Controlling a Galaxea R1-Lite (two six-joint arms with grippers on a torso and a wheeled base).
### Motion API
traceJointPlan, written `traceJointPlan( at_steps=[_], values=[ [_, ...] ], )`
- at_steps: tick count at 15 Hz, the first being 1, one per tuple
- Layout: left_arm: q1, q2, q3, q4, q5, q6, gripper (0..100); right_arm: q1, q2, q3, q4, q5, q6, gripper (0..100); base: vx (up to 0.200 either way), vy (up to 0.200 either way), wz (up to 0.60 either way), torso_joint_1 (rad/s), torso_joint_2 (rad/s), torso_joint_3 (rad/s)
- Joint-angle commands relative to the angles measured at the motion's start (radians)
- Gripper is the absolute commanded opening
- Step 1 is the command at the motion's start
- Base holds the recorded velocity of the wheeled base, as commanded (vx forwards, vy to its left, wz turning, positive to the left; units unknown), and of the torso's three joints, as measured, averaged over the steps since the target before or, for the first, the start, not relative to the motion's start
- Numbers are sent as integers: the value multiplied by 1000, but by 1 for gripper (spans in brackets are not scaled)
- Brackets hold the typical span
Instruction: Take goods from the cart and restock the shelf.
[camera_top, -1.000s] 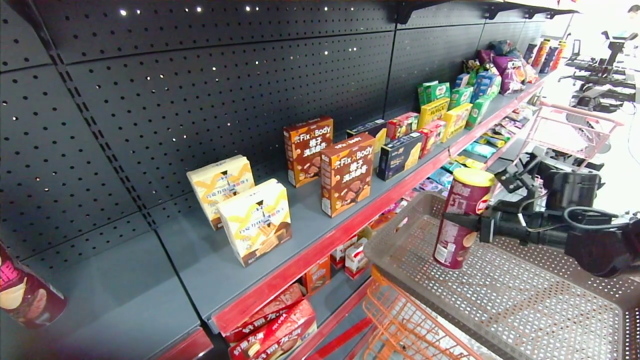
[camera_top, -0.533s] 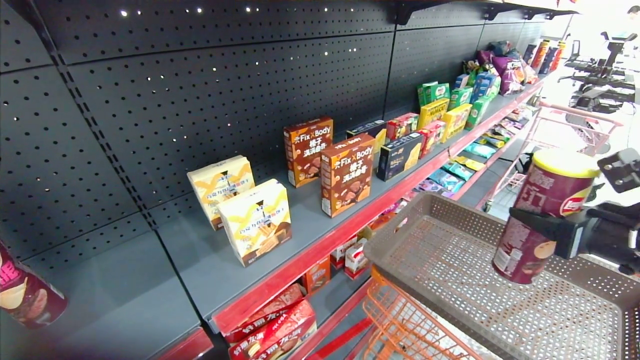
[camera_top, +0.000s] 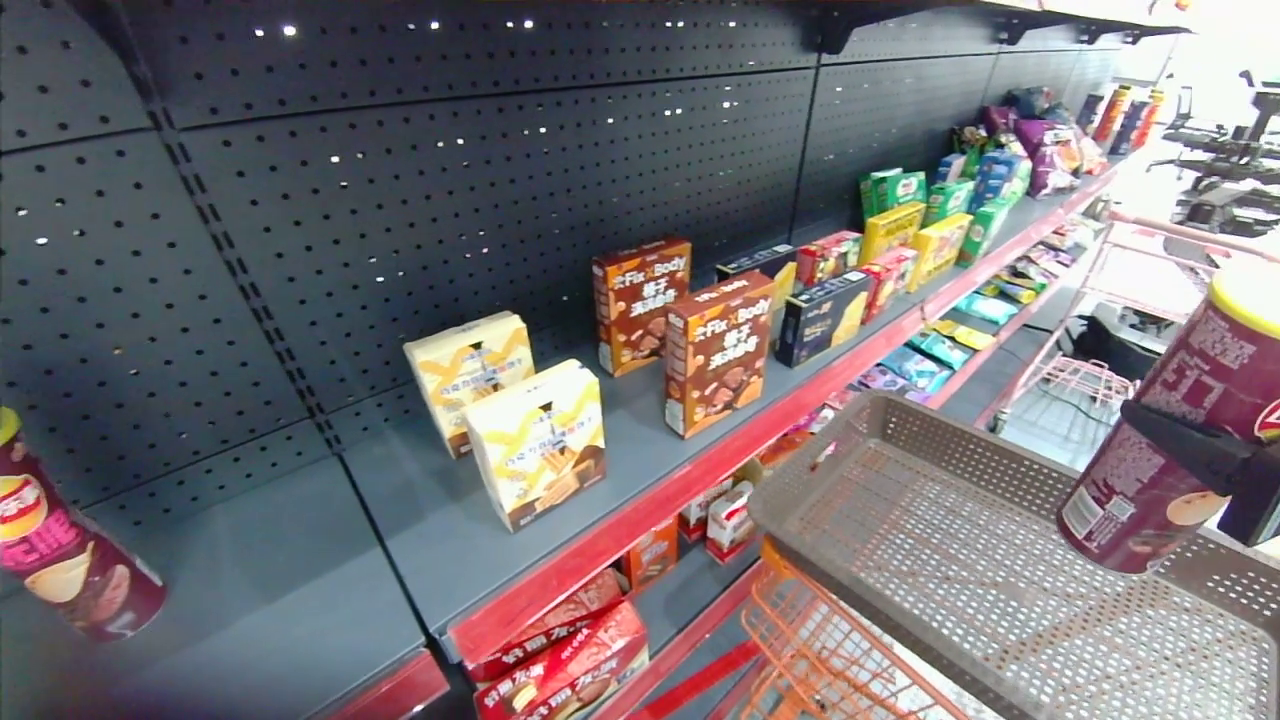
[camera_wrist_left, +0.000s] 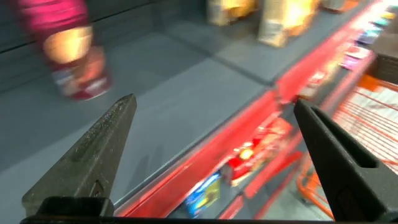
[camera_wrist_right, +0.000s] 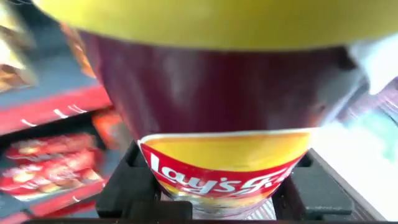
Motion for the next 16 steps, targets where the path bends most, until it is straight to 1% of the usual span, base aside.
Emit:
traceJointPlan(
  at_steps=[1,11,14,15,16],
  values=[
    [0,1,0,0,0,0,100,17,-8,3,4,0,0,0,0,0,600,7,2,2],
    [0,1,0,0,0,0,100,23,-2,16,3,3,4,0,0,0,600,3,2,3],
    [0,1,0,0,0,0,100,21,-28,12,0,22,20,0,0,0,0,0,0,0],
    [0,1,-1,0,0,0,100,40,-65,7,1,42,50,0,0,0,0,0,0,0],
    [0,1,-1,0,0,0,100,67,-100,4,9,43,52,0,0,0,0,0,0,0]
  ],
)
